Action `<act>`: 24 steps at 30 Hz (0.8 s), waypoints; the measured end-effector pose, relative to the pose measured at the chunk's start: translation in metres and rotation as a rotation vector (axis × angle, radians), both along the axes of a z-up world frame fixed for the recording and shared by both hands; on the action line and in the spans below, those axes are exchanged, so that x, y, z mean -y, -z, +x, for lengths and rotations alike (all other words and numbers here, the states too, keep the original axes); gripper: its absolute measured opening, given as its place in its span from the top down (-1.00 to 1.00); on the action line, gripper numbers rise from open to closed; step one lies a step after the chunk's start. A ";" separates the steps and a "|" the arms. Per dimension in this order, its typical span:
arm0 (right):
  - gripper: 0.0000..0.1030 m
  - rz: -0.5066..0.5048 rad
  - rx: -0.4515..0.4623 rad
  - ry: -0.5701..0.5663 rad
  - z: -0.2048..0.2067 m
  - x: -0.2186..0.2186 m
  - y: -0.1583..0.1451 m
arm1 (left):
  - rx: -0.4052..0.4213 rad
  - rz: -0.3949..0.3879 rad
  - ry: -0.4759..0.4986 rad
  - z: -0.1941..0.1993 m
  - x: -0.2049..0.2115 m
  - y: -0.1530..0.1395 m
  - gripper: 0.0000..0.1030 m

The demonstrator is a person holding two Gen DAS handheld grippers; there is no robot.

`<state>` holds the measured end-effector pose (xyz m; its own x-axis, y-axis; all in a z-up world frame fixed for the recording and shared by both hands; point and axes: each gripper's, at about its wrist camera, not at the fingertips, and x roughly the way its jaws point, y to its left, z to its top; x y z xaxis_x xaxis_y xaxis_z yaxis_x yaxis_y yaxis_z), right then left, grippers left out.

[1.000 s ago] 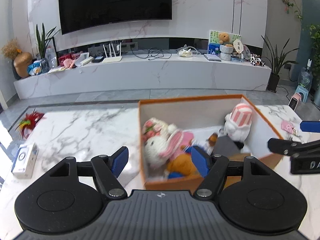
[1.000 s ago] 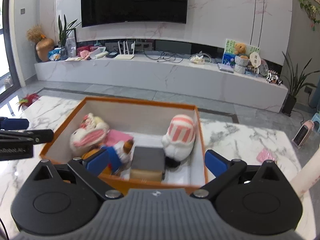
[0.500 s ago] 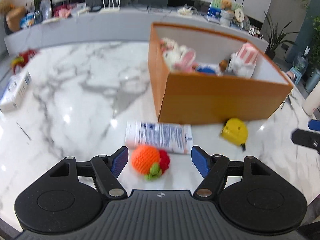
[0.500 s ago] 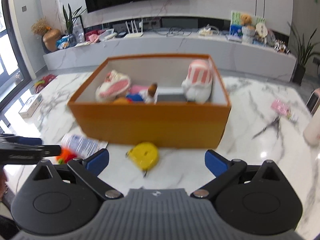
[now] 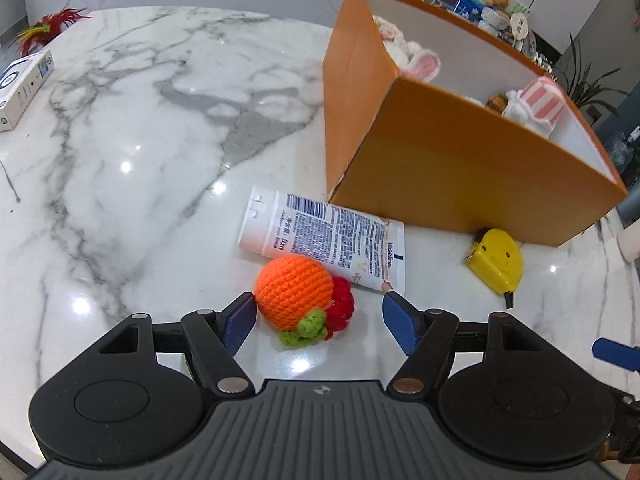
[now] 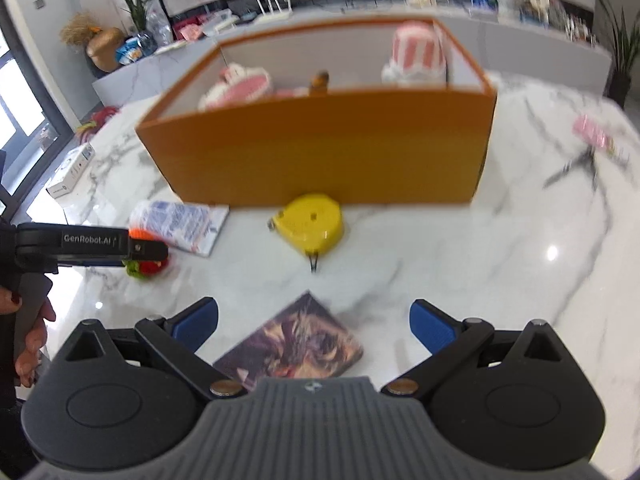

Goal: Organize objects
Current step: 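Withdraw both tools from the box toward the items on the table, then grasp the orange crocheted fruit with the left tool while the right tool grasps the printed card box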

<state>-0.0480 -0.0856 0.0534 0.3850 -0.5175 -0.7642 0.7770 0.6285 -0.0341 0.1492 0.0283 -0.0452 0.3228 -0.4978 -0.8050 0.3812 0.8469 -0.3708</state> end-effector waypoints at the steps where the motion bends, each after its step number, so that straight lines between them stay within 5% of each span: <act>1: -0.97 0.011 -0.003 0.017 0.001 0.001 0.004 | -0.002 0.006 0.004 0.000 0.002 0.001 -0.59; 10: -0.97 0.029 -0.036 0.084 0.022 -0.005 0.035 | 0.011 0.019 0.013 0.001 0.004 0.002 -0.59; 24: -0.97 -0.017 -0.217 -0.034 0.011 -0.016 0.046 | 0.013 0.044 0.005 0.002 0.000 0.002 -0.59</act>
